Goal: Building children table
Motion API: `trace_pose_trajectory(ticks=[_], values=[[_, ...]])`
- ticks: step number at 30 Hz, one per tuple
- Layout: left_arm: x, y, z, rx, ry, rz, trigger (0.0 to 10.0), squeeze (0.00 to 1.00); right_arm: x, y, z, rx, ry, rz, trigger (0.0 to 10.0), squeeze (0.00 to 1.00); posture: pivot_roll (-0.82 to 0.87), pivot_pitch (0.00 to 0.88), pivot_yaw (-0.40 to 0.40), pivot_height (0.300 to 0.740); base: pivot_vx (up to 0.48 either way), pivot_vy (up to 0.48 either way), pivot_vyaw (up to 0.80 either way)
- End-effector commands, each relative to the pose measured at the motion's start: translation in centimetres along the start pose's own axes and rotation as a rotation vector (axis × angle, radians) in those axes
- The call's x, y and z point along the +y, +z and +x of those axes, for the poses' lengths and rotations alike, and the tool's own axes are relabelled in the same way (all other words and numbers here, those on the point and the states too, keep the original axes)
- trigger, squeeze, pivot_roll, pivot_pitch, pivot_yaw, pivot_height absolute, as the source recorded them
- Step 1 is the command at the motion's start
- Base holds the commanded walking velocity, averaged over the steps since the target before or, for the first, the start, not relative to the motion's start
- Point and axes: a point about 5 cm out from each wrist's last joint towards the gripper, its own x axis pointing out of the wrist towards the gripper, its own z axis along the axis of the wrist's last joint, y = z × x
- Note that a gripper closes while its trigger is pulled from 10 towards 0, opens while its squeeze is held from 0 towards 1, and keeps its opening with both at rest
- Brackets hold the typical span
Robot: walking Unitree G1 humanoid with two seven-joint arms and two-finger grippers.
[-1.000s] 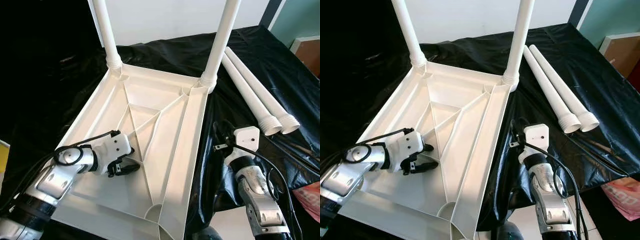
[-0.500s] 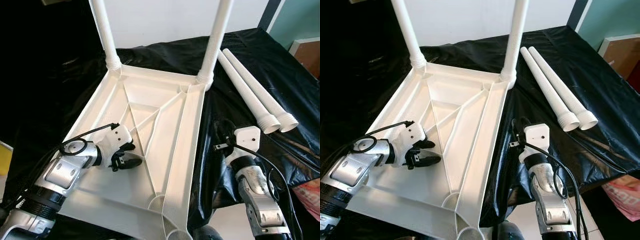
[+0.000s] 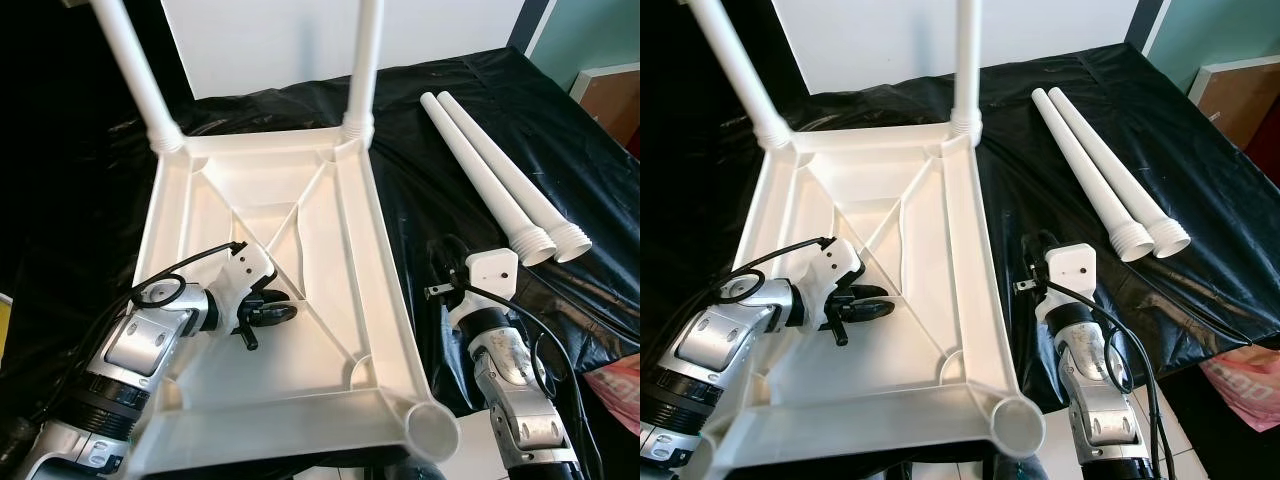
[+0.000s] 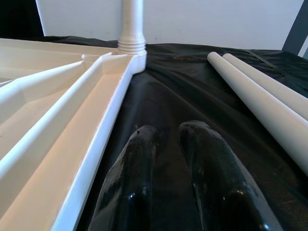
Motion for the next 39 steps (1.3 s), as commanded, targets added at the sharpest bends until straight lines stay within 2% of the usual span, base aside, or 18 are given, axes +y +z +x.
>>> trace_pose_trajectory(ticks=[1, 10, 11, 14, 15, 17, 18, 19, 25, 26, 29, 32, 35, 39], values=[[1.7, -1.1, -0.8, 0.038, 0.277, -0.053, 0.0, 0.00, 0.3, -0.5, -0.2, 0.025, 0.010, 0.009, 10.0, 0.00, 0.01, 0.145, 0.005, 0.740, 0.000, 0.000, 0.00], [2.3, 0.8, 0.2, -0.039, 0.368, -0.047, 0.0, 0.00, 0.2, -0.5, -0.3, 0.027, 0.003, 0.006, 10.0, 0.00, 0.01, 0.155, 0.009, 0.740, 0.000, 0.000, 0.00], [2.1, 1.2, 0.6, -0.066, 0.365, -0.052, 4.1, 0.00, 0.2, -0.5, -0.2, 0.029, -0.001, 0.008, 10.0, 0.00, 0.01, 0.158, 0.009, 0.740, 0.000, 0.000, 0.00], [2.1, 1.2, 0.6, -0.066, 0.365, -0.052, 4.1, 0.00, 0.2, -0.5, -0.2, 0.029, -0.001, 0.008, 10.0, 0.00, 0.01, 0.158, 0.009, 0.740, 0.000, 0.000, 0.00], [1.4, 1.8, 1.1, -0.103, 0.324, -0.034, 10.0, 0.00, 0.1, -0.5, -0.2, 0.031, -0.008, 0.009, 10.0, 0.00, 0.01, 0.161, 0.012, 0.740, 0.000, 0.000, 0.00], [1.4, 1.8, 1.1, -0.103, 0.324, -0.034, 10.0, 0.00, 0.1, -0.5, -0.2, 0.031, -0.008, 0.009, 10.0, 0.00, 0.01, 0.161, 0.012, 0.740, 0.000, 0.000, 0.00], [0.5, 2.1, 1.5, -0.132, 0.267, -0.017, 10.0, 1.00, 0.0, -0.5, -0.1, 0.033, -0.021, 0.010, 10.0, 0.00, 0.00, 0.164, 0.015, 0.740, 0.000, 0.000, 0.00], [-0.2, 2.3, 1.7, -0.152, 0.226, 0.003, 10.0, 1.00, -0.2, -0.5, 0.0, 0.034, -0.035, 0.010, 10.0, 0.00, 0.00, 0.165, 0.016, 0.740, 0.000, 0.000, 0.00], [-0.7, 2.5, 1.7, -0.179, 0.196, 0.025, 10.0, 1.00, -0.4, -0.5, 0.1, 0.040, -0.053, 0.009, 10.0, 0.00, 0.00, 0.166, 0.016, 0.740, 0.000, 0.000, 0.00], [-1.0, 3.0, 1.6, -0.224, 0.169, 0.041, 10.0, 0.00, -0.8, -0.6, 0.3, 0.044, -0.075, 0.005, 10.0, 0.00, 0.01, 0.166, 0.015, 0.740, 0.000, 0.000, 0.00], [-1.9, 4.8, 1.2, -0.372, 0.138, 0.100, 10.0, 0.00, -2.1, -0.7, 1.1, 0.057, -0.139, -0.012, 10.0, 0.00, 0.01, 0.162, 0.010, 0.740, 0.000, 0.000, 0.00], [-1.9, 5.1, 1.2, -0.396, 0.163, 0.128, 10.0, 0.00, -2.4, -0.7, 1.4, 0.060, -0.152, -0.018, 10.0, 0.00, 0.01, 0.159, 0.009, 0.740, 0.000, 0.000, 0.00], [-1.7, 5.2, 1.2, -0.404, 0.180, 0.122, 10.0, 0.00, -2.6, -0.8, 1.6, 0.061, -0.164, -0.021, 10.0, 0.00, 0.01, 0.157, 0.007, 0.740, 0.000, 0.000, 0.00], [-1.2, 5.7, 1.2, -0.448, 0.225, 0.052, 10.0, 0.00, -4.2, -0.9, 2.4, 0.090, -0.248, -0.054, 10.0, 0.00, 0.01, 0.152, 0.005, 0.740, 0.000, 0.000, 0.00]])
